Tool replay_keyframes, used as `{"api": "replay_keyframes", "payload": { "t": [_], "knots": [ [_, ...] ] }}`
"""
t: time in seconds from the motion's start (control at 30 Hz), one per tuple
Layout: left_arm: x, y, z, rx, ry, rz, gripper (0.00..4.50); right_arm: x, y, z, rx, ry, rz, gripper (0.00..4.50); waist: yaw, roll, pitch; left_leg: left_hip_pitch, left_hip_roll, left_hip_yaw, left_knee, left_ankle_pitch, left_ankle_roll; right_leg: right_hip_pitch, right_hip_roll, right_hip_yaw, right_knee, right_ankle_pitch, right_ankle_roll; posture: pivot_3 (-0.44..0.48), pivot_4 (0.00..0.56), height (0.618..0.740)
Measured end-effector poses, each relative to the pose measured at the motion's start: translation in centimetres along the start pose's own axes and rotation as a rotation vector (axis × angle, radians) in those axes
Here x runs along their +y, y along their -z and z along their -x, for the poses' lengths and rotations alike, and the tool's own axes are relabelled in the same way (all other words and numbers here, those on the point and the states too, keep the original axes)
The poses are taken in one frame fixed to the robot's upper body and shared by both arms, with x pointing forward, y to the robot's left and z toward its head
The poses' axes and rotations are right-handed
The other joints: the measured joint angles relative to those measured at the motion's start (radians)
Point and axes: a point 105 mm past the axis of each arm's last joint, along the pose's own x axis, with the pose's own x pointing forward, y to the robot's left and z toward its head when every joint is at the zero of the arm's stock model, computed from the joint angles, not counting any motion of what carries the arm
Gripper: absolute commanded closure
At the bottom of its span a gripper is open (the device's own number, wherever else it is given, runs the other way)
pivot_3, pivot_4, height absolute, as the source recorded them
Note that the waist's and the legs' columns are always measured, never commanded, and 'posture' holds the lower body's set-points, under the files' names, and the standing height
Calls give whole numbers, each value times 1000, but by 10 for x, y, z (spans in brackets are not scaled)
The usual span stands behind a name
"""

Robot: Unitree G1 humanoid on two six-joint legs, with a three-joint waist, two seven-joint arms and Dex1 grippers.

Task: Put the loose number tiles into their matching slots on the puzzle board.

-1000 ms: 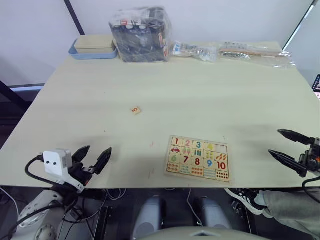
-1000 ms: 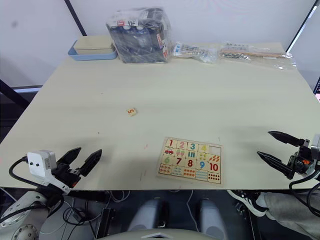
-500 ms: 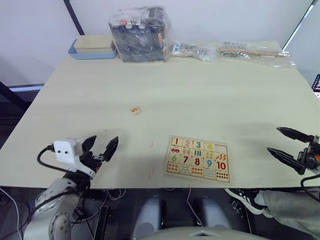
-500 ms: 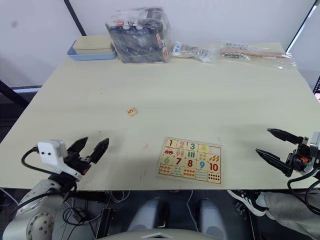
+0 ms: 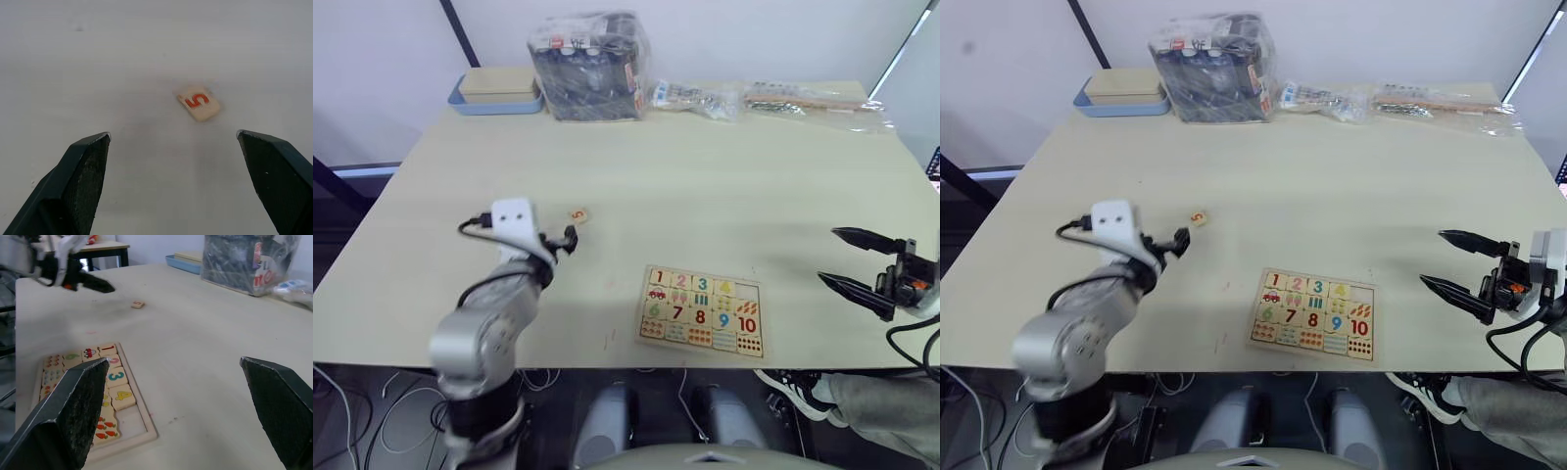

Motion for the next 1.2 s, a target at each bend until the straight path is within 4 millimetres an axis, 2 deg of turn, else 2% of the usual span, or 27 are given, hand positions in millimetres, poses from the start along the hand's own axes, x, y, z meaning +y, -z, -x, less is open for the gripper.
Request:
{"api": "replay_keyframes", "payload": {
  "t": [0.07, 0.23, 0.33, 0.43, 0.67, 0.83, 0.93, 1.0, 1.03, 1.07, 1.2],
  "knots": [
    [-11, -3, -10, 27, -36, -10, 108, 0, -2, -2, -2, -11, 2, 0, -2, 0, 0, 1, -1, 0, 0, 0, 0, 1, 0, 0, 0, 0, 0, 0, 150, 740],
    [-14, 10, -19, 93, -68, -24, 108, 0, -1, -1, 2, -11, -6, 0, -5, 0, 0, 1, 0, -1, -1, 0, 0, 0, 0, 0, 0, 0, 0, 0, 150, 740],
    [-32, 13, -41, 138, -117, -17, 108, 1, -2, -3, 5, -21, -4, 0, 0, 0, 0, -1, -3, -5, -1, 0, 0, 1, -1, -2, -1, 0, 0, 0, 150, 740],
    [-38, 16, -50, 148, -127, -12, 108, 3, -1, -3, 11, -23, -8, 0, -1, 0, 0, -1, -4, -5, -1, 0, -1, 1, -2, -2, -1, 0, 0, 0, 150, 740],
    [-47, 16, -65, 138, -164, 20, 108, 7, -3, -4, 17, -35, -9, 0, -1, 0, 0, -1, -4, -6, -1, 0, -1, 1, -3, -3, -1, 0, 0, 0, 150, 740],
    [-50, 17, -67, 131, -197, 56, 108, 14, -2, -3, 18, -49, -19, 0, 0, 0, 0, -1, -4, -7, -1, 0, 0, 1, -3, -3, -1, 0, 0, 0, 150, 740],
    [-51, 18, -66, 135, -209, 81, 1416, 16, 1, -1, 25, -47, -29, 0, -1, 0, 0, -1, -4, -7, -1, 0, 0, 1, -4, -3, -1, 0, 0, 0, 150, 740],
    [-51, 19, -65, 136, -220, 84, 2478, 17, 1, 0, 27, -46, -32, 0, -4, 0, 0, -1, -4, -6, -1, 0, 0, 1, -3, -3, -1, 0, 0, 0, 150, 740],
    [-51, 19, -64, 137, -227, 82, 2717, 17, 1, 0, 27, -46, -33, 0, -4, 0, 0, -1, -4, -6, -1, 0, 0, 1, -3, -3, -1, 0, 0, 0, 150, 740],
    [-51, 19, -64, 137, -235, 80, 3529, 17, 1, 0, 26, -47, -32, 0, -4, 0, 0, -1, -4, -6, -1, 0, 0, 1, -3, -3, -1, 0, 0, 0, 150, 740],
    [-48, 20, -64, 138, -248, 78, 3616, 19, 0, -1, 27, -55, -26, 0, -3, 0, 0, -1, -4, -6, -1, 0, 0, 1, -3, -3, -1, 0, 0, 0, 150, 740]
  ]
}}
